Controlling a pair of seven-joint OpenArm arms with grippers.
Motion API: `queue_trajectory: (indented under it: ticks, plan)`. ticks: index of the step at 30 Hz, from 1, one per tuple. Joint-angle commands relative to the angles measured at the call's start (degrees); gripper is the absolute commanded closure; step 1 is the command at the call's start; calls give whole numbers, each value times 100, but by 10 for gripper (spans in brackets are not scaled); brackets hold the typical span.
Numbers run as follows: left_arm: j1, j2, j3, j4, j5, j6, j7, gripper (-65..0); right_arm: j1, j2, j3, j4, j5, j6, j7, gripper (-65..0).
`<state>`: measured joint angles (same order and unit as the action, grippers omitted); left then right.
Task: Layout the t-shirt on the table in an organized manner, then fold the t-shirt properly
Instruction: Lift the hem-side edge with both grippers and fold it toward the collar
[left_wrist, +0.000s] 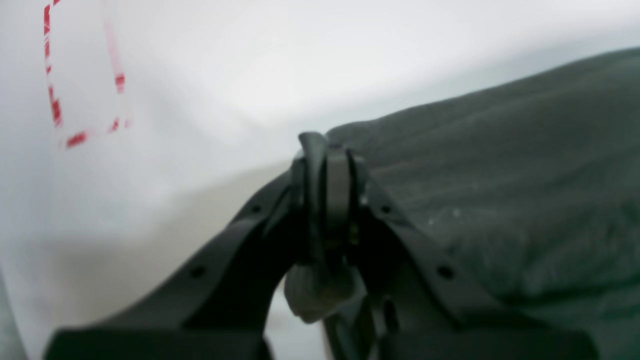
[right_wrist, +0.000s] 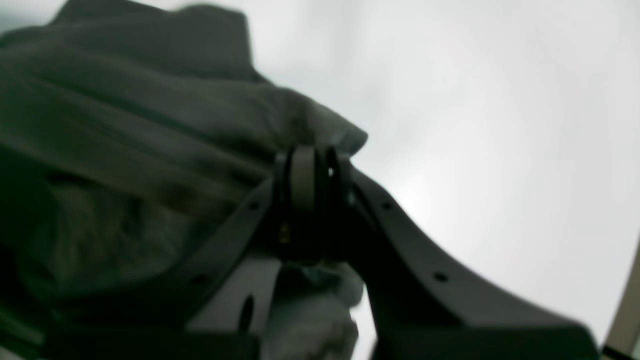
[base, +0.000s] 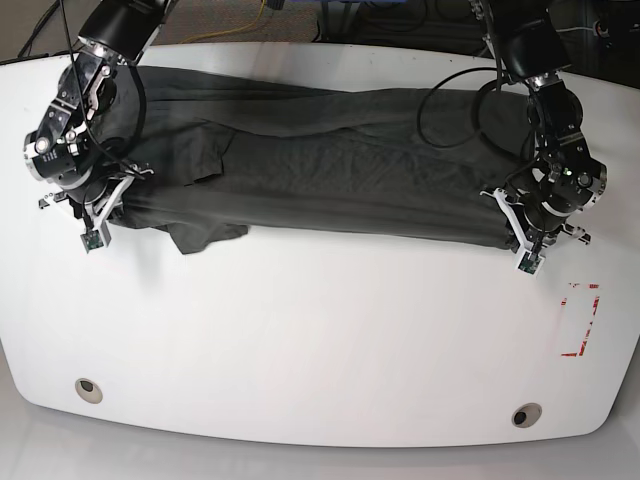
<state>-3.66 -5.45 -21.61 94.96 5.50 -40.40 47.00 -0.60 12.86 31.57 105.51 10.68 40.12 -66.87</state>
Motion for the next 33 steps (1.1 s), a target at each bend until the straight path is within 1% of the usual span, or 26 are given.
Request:
queue_trajectory:
  ticks: [1,6,12,20,23,25,27,29,30,33]
  plan:
    - [28,-66,-6,293,9,40,104,-23,-76,98,38,407,-8,-12,-43,-25]
    - [309,-66,2,522,9,40,333,-23,-410,98,38,644,-8,-12,-166,-25]
    - [696,-66,2,548,9,40,333,-23,-683,98,30,653,-8,-12,-368,-26]
    - [1258,-92,2,557,17,40,333,-25,-1175,81,12,644,-8,-12,-368,-29]
    - [1461,-110,-6,557,17,40,333,-26,-1325,-60,12,644,-17,-12,-350,-39]
    - [1557,-189,11,557,17,40,333,-40,-1368,-104,12,644,-17,-12,-350,-89]
    - [1601,-206,11,557,17,40,333,-91,-1430,-139,12,644,-26,-12,-341,-159]
    - [1610,-206,11,557,26,40,333,-175,-1492,-139,12,644,-26,-12,-333,-248]
    - [1619,-206,11,557,35,40,333,-250,-1509,-139,12,644,-26,-12,-333,-319]
    - [1619,-215,2,557,44,40,333,-420,-1527,-148,12,644,-26,-12,-324,-467]
